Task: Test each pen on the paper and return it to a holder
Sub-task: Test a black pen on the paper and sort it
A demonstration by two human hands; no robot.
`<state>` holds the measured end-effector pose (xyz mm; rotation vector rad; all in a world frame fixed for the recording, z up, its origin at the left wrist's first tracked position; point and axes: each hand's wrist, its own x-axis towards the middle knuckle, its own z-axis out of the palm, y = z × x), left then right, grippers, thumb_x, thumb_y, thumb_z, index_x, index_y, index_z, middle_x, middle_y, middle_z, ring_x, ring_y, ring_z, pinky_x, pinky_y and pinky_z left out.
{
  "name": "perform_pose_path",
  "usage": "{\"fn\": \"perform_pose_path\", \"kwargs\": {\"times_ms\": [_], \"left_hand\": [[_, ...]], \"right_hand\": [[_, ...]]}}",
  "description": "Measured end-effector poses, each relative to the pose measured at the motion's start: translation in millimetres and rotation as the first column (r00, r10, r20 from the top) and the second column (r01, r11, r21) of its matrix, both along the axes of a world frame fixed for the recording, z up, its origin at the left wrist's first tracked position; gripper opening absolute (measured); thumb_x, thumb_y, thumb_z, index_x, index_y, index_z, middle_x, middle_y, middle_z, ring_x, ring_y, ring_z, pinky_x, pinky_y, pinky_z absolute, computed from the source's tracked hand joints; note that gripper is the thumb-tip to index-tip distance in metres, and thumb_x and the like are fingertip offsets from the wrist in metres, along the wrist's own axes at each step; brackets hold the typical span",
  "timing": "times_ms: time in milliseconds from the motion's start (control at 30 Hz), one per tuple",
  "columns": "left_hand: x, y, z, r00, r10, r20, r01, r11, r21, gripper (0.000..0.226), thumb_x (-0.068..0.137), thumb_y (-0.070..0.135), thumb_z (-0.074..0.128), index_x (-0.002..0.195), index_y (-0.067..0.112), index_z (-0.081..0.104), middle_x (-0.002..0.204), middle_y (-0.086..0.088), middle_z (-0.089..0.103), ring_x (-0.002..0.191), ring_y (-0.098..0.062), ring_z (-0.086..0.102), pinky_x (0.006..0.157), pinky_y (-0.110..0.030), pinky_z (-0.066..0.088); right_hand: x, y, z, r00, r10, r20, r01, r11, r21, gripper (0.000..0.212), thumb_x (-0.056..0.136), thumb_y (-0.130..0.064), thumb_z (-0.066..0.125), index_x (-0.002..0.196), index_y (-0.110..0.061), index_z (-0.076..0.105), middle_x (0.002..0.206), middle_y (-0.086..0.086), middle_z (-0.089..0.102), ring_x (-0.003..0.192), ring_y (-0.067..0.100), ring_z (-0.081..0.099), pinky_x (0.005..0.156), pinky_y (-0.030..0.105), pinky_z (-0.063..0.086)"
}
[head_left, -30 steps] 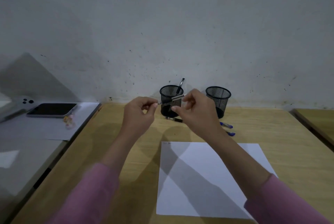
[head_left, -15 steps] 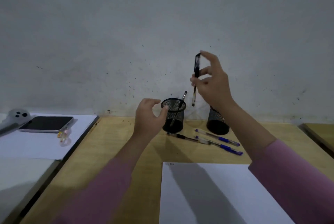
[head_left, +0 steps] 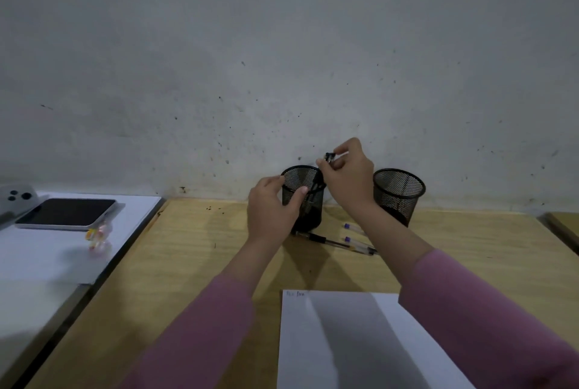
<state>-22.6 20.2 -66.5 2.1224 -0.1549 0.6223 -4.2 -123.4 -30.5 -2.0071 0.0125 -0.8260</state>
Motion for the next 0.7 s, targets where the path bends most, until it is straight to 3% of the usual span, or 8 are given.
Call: {"fn": "perform_pose_path", "kwargs": {"times_ms": [133, 267, 367, 467, 533, 600, 700], "left_hand": [[1, 0, -1, 1.0, -0.002, -0.004, 0.002, 1.0, -0.031, 0.057, 0.077, 0.046, 0.069, 0.115, 0.004, 0.063, 0.117, -0.008, 0.063, 0.113, -0.023, 0.055, 0.096, -0.039, 0.047], [0, 0, 0, 1.0, 0.002, -0.011, -0.002, 1.0, -0.023, 0.057, 0.077, 0.045, 0.069, 0.116, 0.003, 0.062, 0.117, -0.009, 0.063, 0.113, -0.024, 0.055, 0.097, -0.035, 0.046], [-1, 0, 3, 1.0, -0.005, -0.026, 0.006, 0.999, 0.048, 0.056, 0.08, 0.044, 0.065, 0.117, 0.001, 0.061, 0.118, -0.012, 0.063, 0.114, -0.028, 0.054, 0.096, -0.036, 0.045], [-5, 3, 6, 0.997, -0.053, -0.055, 0.059, 0.991, 0.124, 0.057, 0.085, 0.043, 0.06, 0.121, 0.0, 0.056, 0.126, -0.016, 0.058, 0.122, -0.033, 0.048, 0.102, -0.039, 0.04], [-15, 6, 6, 0.99, -0.111, -0.088, 0.121, 0.985, 0.12, 0.06, 0.085, 0.044, 0.057, 0.129, 0.003, 0.049, 0.133, -0.014, 0.052, 0.127, -0.032, 0.042, 0.108, -0.04, 0.035], [-31, 11, 5, 0.98, -0.156, -0.12, 0.17, 0.979, 0.115, 0.059, 0.086, 0.04, 0.058, 0.132, 0.006, 0.045, 0.136, -0.012, 0.05, 0.13, -0.029, 0.04, 0.109, -0.035, 0.031], [-59, 22, -3, 0.961, -0.199, -0.194, 0.231, 0.96, 0.157, 0.059, 0.087, 0.032, 0.06, 0.137, 0.007, 0.04, 0.142, -0.01, 0.044, 0.134, -0.024, 0.035, 0.107, -0.029, 0.026]], "right_hand": [[1, -1, -10, 0.996, -0.038, -0.076, 0.035, 0.999, -0.04, 0.031, 0.081, -0.026, 0.072, 0.09, -0.013, 0.046, 0.072, 0.0, 0.058, 0.061, 0.01, 0.053, 0.05, 0.018, 0.035], [-4, -5, -14, 0.986, -0.049, -0.157, 0.046, 0.999, -0.02, 0.045, 0.083, -0.037, 0.068, 0.11, -0.008, 0.046, 0.089, 0.005, 0.058, 0.076, 0.019, 0.058, 0.062, 0.029, 0.045], [-19, -11, -18, 0.991, -0.047, -0.123, 0.042, 0.998, -0.041, 0.033, 0.085, -0.031, 0.066, 0.104, -0.007, 0.052, 0.083, 0.004, 0.058, 0.072, 0.016, 0.058, 0.061, 0.027, 0.045], [-40, -15, -23, 0.987, 0.04, -0.156, -0.064, 0.987, -0.148, 0.008, 0.084, -0.016, 0.066, 0.082, -0.009, 0.061, 0.07, -0.002, 0.058, 0.061, 0.004, 0.054, 0.056, 0.018, 0.043], [-53, -17, -31, 0.959, 0.106, -0.265, -0.169, 0.959, -0.229, 0.005, 0.082, -0.012, 0.065, 0.077, -0.011, 0.066, 0.069, 0.0, 0.062, 0.063, 0.008, 0.058, 0.06, 0.025, 0.048], [-62, -18, -42, 0.919, 0.11, -0.379, -0.247, 0.909, -0.335, 0.006, 0.082, -0.014, 0.064, 0.082, -0.012, 0.069, 0.079, 0.002, 0.068, 0.074, 0.016, 0.063, 0.069, 0.034, 0.054], [-71, -19, -54, 0.921, 0.065, -0.383, -0.261, 0.834, -0.486, 0.015, 0.085, -0.016, 0.061, 0.095, -0.011, 0.071, 0.097, 0.004, 0.069, 0.092, 0.019, 0.061, 0.076, 0.038, 0.054]]}}
